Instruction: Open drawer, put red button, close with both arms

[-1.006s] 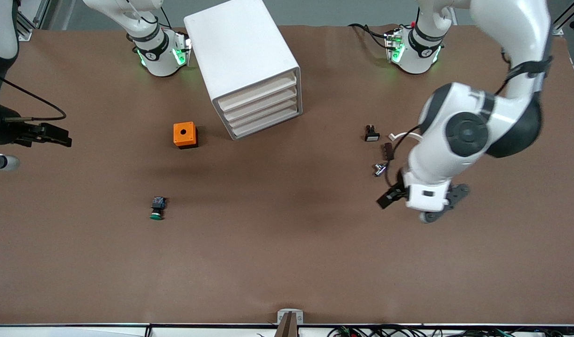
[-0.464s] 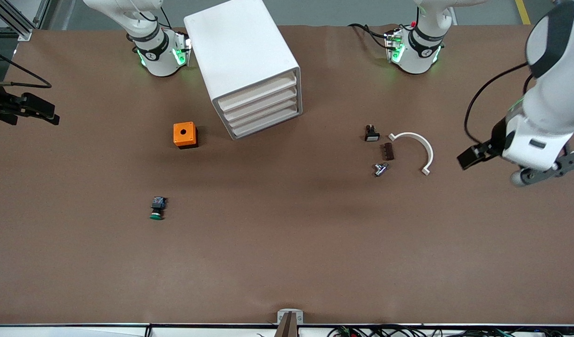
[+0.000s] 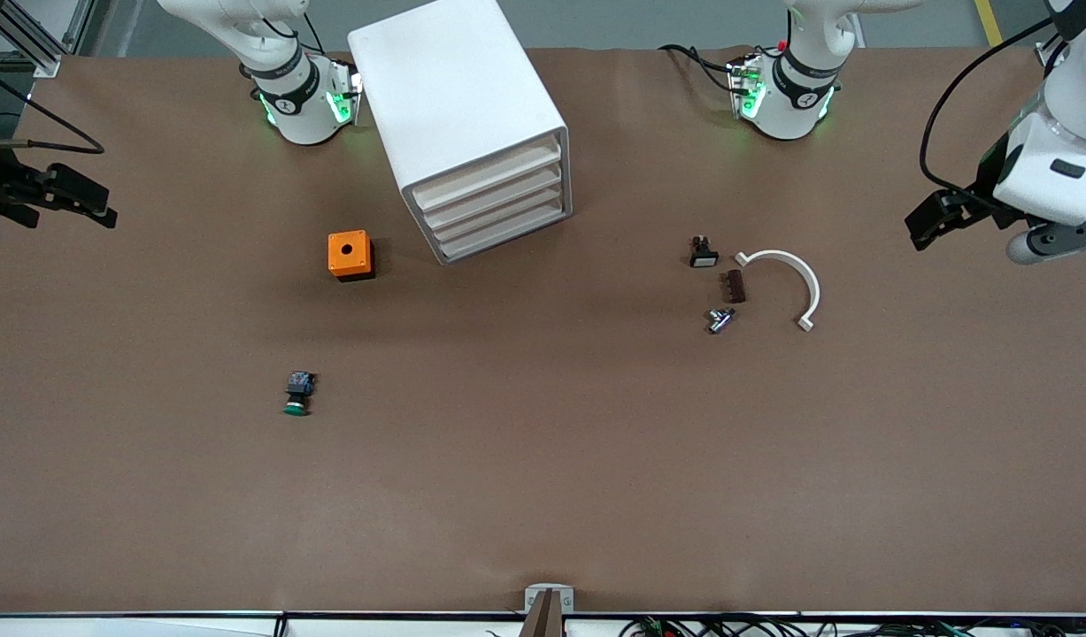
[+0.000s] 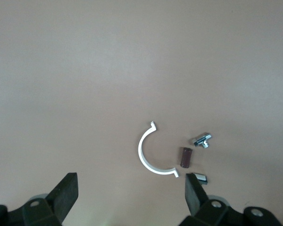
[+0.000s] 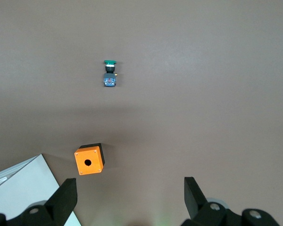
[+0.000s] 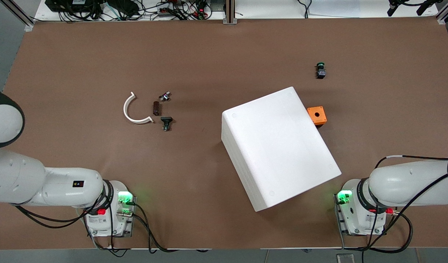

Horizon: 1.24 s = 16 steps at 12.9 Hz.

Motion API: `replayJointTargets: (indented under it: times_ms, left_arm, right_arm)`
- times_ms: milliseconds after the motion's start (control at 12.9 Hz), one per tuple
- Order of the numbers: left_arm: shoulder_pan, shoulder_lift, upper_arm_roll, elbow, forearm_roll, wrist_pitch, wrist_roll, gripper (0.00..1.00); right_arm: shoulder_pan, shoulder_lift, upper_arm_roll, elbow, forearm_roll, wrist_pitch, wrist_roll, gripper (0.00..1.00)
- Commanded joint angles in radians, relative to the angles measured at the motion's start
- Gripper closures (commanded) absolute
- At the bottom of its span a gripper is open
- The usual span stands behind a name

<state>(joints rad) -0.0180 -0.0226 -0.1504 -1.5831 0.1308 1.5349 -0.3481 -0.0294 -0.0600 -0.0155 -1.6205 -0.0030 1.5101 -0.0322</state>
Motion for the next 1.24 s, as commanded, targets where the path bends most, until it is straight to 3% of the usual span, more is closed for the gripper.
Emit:
replayJointTargets:
  times_ms: [0, 387, 542, 1161]
  left_arm:
    - [-0.002, -0.059, 0.032, -0.063, -0.034, 0.014, 0.055, 0.0]
    - [-0.002, -0.068, 0.029, -0.06, -0.063, 0.008, 0.116, 0.0]
    - [-0.002, -0.068, 0.031, -0.057, -0.14, 0.008, 0.092, 0.0]
    - [-0.002, -0.056, 0.031, -0.023, -0.132, -0.021, 0.149, 0.0]
  right_arm:
    - [-0.017, -0.032, 0.006, -0.035, 0.015, 0.021, -0.002, 0.0]
    - [-0.032, -0.075, 0.003, -0.097, 0.043, 0.07, -0.002, 0.0]
    - [-0.04, -0.119, 0.003, -0.165, 0.049, 0.126, -0.002, 0.0]
    - [-0.038, -0.123, 0.003, -0.17, 0.048, 0.147, -0.017, 0.0]
